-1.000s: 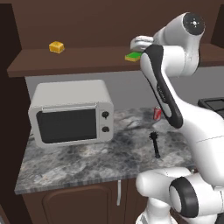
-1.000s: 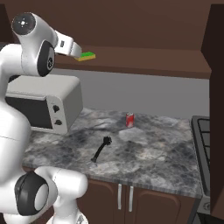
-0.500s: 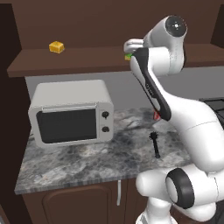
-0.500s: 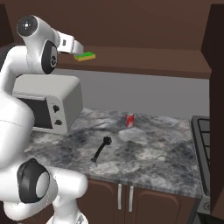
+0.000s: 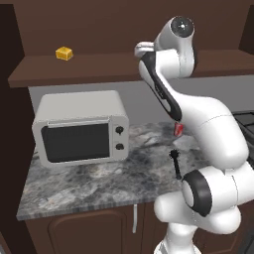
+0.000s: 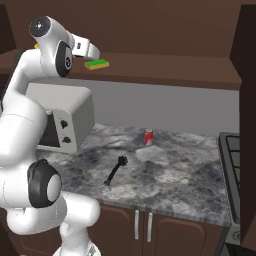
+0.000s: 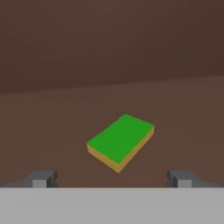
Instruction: Pick the dish brush and sponge from the cabinet and place them on the counter.
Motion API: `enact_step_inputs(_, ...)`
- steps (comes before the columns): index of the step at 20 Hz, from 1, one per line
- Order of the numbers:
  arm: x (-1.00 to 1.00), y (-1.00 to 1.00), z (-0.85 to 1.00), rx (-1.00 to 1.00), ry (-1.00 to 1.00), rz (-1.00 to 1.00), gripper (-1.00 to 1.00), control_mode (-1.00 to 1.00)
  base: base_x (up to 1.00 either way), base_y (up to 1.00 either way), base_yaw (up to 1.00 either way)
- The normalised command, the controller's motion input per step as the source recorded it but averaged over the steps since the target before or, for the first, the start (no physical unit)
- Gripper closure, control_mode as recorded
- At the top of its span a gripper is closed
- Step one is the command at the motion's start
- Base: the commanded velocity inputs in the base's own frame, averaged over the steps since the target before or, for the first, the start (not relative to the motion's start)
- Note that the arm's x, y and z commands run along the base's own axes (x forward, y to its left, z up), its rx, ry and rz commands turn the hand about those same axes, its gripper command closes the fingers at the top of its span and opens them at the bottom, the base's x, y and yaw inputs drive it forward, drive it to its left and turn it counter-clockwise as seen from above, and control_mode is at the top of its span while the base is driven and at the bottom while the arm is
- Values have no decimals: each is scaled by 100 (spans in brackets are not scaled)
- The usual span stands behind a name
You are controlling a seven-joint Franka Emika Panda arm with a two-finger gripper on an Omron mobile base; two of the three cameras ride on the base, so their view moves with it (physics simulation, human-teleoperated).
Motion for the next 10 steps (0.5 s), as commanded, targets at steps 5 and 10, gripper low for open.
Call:
enact_step_inputs(5,20,3,0,0,4,-3,-100,-100,0,0,0)
enact_step_inputs(10,0,0,-10,0,2,0,-100,-100,0,0,0)
